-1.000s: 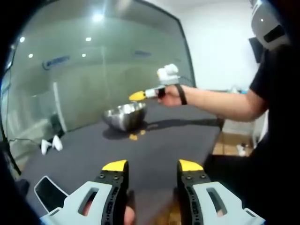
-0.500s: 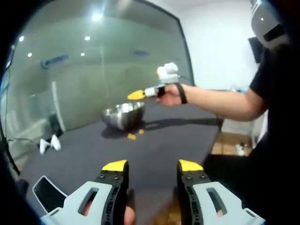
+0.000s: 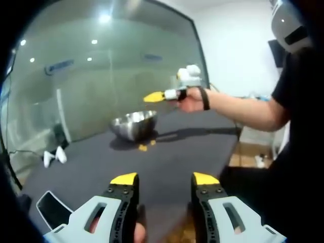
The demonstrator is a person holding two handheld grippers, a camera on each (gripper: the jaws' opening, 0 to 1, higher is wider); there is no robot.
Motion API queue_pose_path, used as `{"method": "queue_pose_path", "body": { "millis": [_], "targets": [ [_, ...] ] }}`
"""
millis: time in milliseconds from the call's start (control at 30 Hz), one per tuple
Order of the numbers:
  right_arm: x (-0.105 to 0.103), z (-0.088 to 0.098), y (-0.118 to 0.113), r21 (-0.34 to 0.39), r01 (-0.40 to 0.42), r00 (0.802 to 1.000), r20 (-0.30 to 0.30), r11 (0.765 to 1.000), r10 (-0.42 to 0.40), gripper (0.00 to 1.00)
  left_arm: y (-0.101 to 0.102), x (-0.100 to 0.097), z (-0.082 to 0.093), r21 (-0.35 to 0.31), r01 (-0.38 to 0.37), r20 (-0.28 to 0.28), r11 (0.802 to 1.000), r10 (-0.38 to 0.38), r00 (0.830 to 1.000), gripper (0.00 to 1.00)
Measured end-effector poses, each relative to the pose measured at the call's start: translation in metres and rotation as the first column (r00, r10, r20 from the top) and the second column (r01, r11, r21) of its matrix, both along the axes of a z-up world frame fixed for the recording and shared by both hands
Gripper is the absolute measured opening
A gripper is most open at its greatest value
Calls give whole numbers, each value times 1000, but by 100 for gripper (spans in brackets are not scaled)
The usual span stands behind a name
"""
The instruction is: Pick up the QQ candy scattered on the table and place it into the stainless steel bowl on the table
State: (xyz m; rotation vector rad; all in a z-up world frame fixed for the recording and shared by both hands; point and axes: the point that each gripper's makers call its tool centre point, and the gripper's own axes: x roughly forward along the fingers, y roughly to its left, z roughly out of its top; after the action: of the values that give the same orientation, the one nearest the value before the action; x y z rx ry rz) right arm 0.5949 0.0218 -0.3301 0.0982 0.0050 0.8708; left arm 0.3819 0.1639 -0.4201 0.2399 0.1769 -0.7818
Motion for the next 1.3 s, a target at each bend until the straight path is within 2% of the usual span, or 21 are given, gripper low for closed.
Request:
{"method": "queue_pose_path", "body": {
  "millis": [267,467,533,633,733,833,933,1300],
  "targets": [
    [-29,-8,-8,-61,-9,1000,28,998,11,21,-4,0,4,1,3,8,1000,-3,1000,43],
    [-56,-38,-12,-213,-29,997,68,977,45,21,-5,-2,5,2,6,10,1000,-6,1000,43],
    [-67,-42,-14,-208,-38,995,81,977,56,21,-3,-3,4,7,5,9,1000,-5,1000,43],
    [-79,-53,-15,-222,-66,994,68,973,83,21,-1,-4,5,6,1,9,1000,-1,1000,43],
    [-73,-64,-23,-242,-71,995,47,968,85,21,0,-3,4,9,-4,8,1000,4,1000,43],
    [-73,-74,-26,-223,-86,996,5,971,89,22,-1,-3,5,10,-2,12,1000,2,1000,43],
    [-67,-80,-29,-217,-77,997,-6,973,78,23,-2,-3,7,11,0,17,1000,0,1000,43],
    [-56,-104,-14,-256,-123,992,-54,959,113,25,-1,-4,5,15,-4,13,1000,3,1000,43]
  ]
}}
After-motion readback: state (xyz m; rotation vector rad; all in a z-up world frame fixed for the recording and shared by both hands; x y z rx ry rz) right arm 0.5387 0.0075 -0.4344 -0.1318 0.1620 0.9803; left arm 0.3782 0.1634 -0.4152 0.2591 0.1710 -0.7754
